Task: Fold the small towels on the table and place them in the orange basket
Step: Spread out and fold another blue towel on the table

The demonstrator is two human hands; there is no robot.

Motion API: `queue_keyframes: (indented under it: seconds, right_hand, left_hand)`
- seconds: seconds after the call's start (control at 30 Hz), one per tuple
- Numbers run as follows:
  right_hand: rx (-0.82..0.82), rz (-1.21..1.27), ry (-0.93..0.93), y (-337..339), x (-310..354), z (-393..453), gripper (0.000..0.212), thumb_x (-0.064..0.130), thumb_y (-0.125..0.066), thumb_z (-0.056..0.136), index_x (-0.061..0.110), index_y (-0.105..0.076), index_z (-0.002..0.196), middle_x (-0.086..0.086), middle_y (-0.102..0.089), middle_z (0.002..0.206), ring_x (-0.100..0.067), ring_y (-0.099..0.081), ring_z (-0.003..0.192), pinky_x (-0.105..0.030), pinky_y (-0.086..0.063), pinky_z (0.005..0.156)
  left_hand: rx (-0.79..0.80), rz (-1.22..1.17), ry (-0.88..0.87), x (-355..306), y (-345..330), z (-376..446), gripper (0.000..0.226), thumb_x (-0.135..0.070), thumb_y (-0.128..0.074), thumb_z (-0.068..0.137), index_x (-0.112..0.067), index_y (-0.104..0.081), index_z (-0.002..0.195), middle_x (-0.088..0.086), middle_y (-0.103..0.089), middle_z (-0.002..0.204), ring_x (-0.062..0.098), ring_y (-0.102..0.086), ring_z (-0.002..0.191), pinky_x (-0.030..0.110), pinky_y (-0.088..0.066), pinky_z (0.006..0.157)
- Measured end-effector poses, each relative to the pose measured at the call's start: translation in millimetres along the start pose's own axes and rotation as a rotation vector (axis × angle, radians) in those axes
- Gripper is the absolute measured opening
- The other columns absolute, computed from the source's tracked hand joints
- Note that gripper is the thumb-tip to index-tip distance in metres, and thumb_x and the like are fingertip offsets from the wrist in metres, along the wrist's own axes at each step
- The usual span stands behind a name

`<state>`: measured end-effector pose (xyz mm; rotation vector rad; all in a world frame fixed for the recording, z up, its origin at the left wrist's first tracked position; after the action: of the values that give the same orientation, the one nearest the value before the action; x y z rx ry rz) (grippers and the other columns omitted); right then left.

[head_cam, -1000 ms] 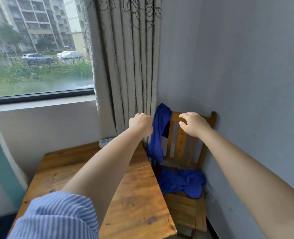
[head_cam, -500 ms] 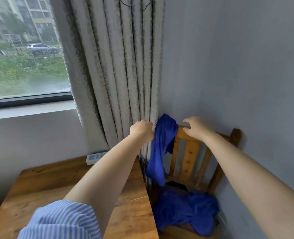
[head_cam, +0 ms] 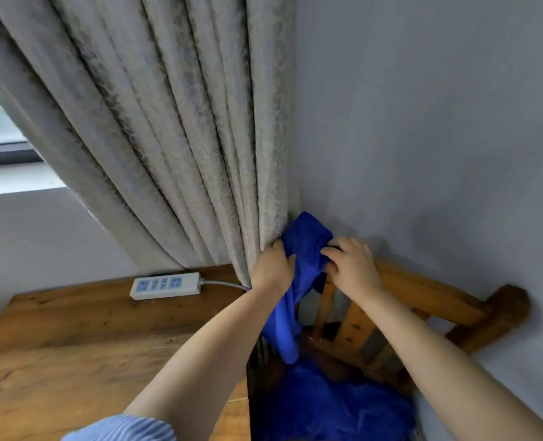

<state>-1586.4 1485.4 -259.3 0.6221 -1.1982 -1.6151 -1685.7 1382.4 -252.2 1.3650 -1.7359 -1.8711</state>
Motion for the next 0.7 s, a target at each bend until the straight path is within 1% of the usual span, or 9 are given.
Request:
queue_keyframes:
  seconds: [0.07, 0.13, 0.2, 0.27, 0.33, 0.43, 0.53, 0.6, 0.7]
  right_hand:
    - [-0.059, 0.048, 0.052, -4.8, -5.8, 1.2, 0.029, -0.002, -0.083, 0.048, 0.009, -0.075, 0.074, -0.008, -0.069, 0.074, -0.031, -0.066, 0.065, -0.037, -0.052, 0.058]
    - [-0.094, 0.107, 0.057, -6.1, -8.4, 0.7, 0.017, 0.002, -0.071, 0.057, 0.008, -0.075, 0.072, -0.008, -0.069, 0.071, -0.031, -0.066, 0.064, -0.036, -0.051, 0.058]
    - [-0.116, 0.157, 0.043, -7.5, -10.5, -1.3, 0.015, 0.003, -0.066, 0.061, 0.007, -0.074, 0.073, -0.008, -0.069, 0.071, -0.030, -0.065, 0.063, -0.036, -0.052, 0.060]
    - [-0.136, 0.220, 0.037, -7.0, -12.1, -3.8, 0.015, -0.003, -0.068, 0.062, 0.003, -0.073, 0.075, -0.011, -0.069, 0.072, -0.031, -0.065, 0.064, -0.035, -0.052, 0.064]
    - [-0.140, 0.301, -0.007, -3.1, -14.1, -6.0, 0.020, -0.012, -0.072, 0.062, 0.000, -0.072, 0.078, -0.015, -0.069, 0.074, -0.034, -0.066, 0.068, -0.032, -0.047, 0.068]
    - [-0.114, 0.407, -0.109, 7.8, -12.1, -13.1, 0.016, -0.011, -0.066, 0.072, -0.004, -0.071, 0.086, -0.022, -0.069, 0.081, -0.038, -0.065, 0.079, -0.028, -0.041, 0.075]
    - [-0.144, 0.399, -0.116, 19.5, 2.7, -31.2, 0.014, -0.007, -0.063, 0.076, -0.004, -0.071, 0.087, -0.023, -0.069, 0.084, -0.037, -0.065, 0.082, -0.025, -0.040, 0.076]
    - [-0.190, 0.376, -0.086, 31.2, 18.4, -46.2, 0.014, -0.004, -0.061, 0.075, -0.003, -0.072, 0.085, -0.022, -0.069, 0.081, -0.036, -0.065, 0.079, -0.026, -0.042, 0.073]
    - [-0.245, 0.380, -0.070, 51.9, 45.3, -66.4, 0.015, -0.002, -0.060, 0.075, -0.003, -0.071, 0.085, -0.020, -0.070, 0.082, -0.035, -0.065, 0.077, -0.027, -0.042, 0.072]
  left_hand:
    - [-0.054, -0.093, 0.017, 1.1, -4.8, 4.2, 0.036, -0.027, -0.039, 0.098, -0.005, -0.048, 0.126, 0.013, -0.054, 0.127, 0.028, -0.052, 0.115, 0.036, -0.043, 0.090]
    - [-0.076, -0.175, 0.023, 4.1, -7.8, 4.3, 0.032, -0.026, -0.041, 0.098, -0.005, -0.052, 0.120, 0.013, -0.058, 0.121, 0.028, -0.054, 0.111, 0.033, -0.043, 0.088]
    - [-0.081, -0.256, 0.021, 8.4, -9.3, 3.1, 0.032, -0.025, -0.043, 0.098, -0.005, -0.053, 0.120, 0.012, -0.060, 0.119, 0.026, -0.055, 0.109, 0.028, -0.041, 0.084]
    - [-0.075, -0.303, 0.013, 13.9, -7.4, -1.0, 0.031, -0.025, -0.044, 0.097, -0.006, -0.054, 0.120, 0.011, -0.061, 0.117, 0.025, -0.056, 0.108, 0.024, -0.038, 0.080]
    - [-0.067, -0.345, 0.014, 20.5, -3.3, -6.8, 0.031, -0.024, -0.045, 0.097, -0.006, -0.054, 0.120, 0.010, -0.062, 0.116, 0.024, -0.056, 0.108, 0.024, -0.039, 0.081]
    - [-0.061, -0.427, -0.001, 26.1, 6.5, -19.0, 0.027, -0.022, -0.047, 0.096, -0.005, -0.056, 0.115, 0.011, -0.063, 0.105, 0.022, -0.057, 0.097, 0.025, -0.039, 0.077]
    - [-0.056, -0.479, -0.034, 31.0, 16.1, -38.4, 0.017, -0.021, -0.048, 0.096, -0.007, -0.057, 0.100, 0.005, -0.055, 0.080, 0.018, -0.050, 0.079, 0.025, -0.035, 0.062]
    - [-0.066, -0.542, -0.051, 36.7, 24.4, -55.8, 0.015, -0.020, -0.049, 0.095, -0.007, -0.056, 0.093, 0.001, -0.050, 0.072, 0.017, -0.048, 0.074, 0.025, -0.035, 0.061]
    - [-0.124, -0.549, -0.094, 50.2, 40.0, -89.6, 0.027, -0.018, -0.049, 0.095, -0.018, -0.046, 0.068, -0.005, -0.043, 0.062, 0.009, -0.040, 0.060, 0.015, -0.032, 0.053]
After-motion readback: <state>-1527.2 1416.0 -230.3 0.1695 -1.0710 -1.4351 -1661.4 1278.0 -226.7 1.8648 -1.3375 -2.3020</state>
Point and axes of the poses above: each hand's wrist, its own z-axis towards the middle knuckle, its own y-axis out of the back of the hand, x = y × z, the point moved 3 cm from there along z, towards the middle knuckle
